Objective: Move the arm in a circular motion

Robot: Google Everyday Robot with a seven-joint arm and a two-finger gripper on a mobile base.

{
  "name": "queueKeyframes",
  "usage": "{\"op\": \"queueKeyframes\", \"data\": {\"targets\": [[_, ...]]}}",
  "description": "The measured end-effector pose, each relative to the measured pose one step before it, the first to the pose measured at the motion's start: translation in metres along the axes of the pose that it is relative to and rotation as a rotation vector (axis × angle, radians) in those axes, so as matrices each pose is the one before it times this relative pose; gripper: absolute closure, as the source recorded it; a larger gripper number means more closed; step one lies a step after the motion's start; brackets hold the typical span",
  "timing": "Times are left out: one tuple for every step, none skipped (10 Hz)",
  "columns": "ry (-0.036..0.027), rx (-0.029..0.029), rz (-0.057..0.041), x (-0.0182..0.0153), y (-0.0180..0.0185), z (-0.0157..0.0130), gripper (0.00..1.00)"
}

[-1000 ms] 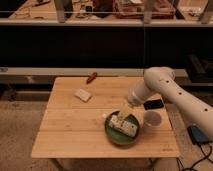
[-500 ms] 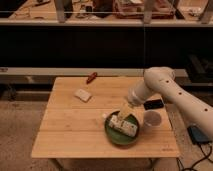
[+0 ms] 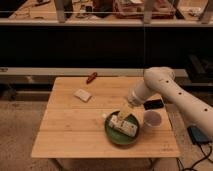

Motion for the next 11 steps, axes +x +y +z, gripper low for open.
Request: {"op": "queueKeyframes", "data": {"targets": [[-0.03506,0.00934,-0.04943,0.00760,-0.00314,0.00745,0.34],[-0.05069,0.01609,-0.07305,0.01516,-0.00240,0.01371,0.47],[-0.03423,0.00418,-0.04994,0.01401,0.00331,0.00777,0.55],[-0.03955,0.00065,-0.06544,0.02269,0.00829,0.00713,0.65],[-0.04253,0.00025,-0.07366,0.02811,0.01218,0.00601,0.77],[-0.02699,-0.00038,-0.04498,0.01790,0.00947,0.00291,0.85],[-0.02604,-0.00164,-0.04147,0.01891,0.01440,0.00261,0.94],[-0.03607,-0.00224,-0.03459,0.01725,0.02127,0.00386,1.00],[-0.01590,0.00047,-0.00924,0.00813,0.01653,0.00301,1.00],[-0.02081,-0.00051,0.01104,-0.00074,0.02456,0.00537,1.00],[-0.01530,-0.00095,0.04405,-0.01658,0.02846,0.00736,1.00]]}}
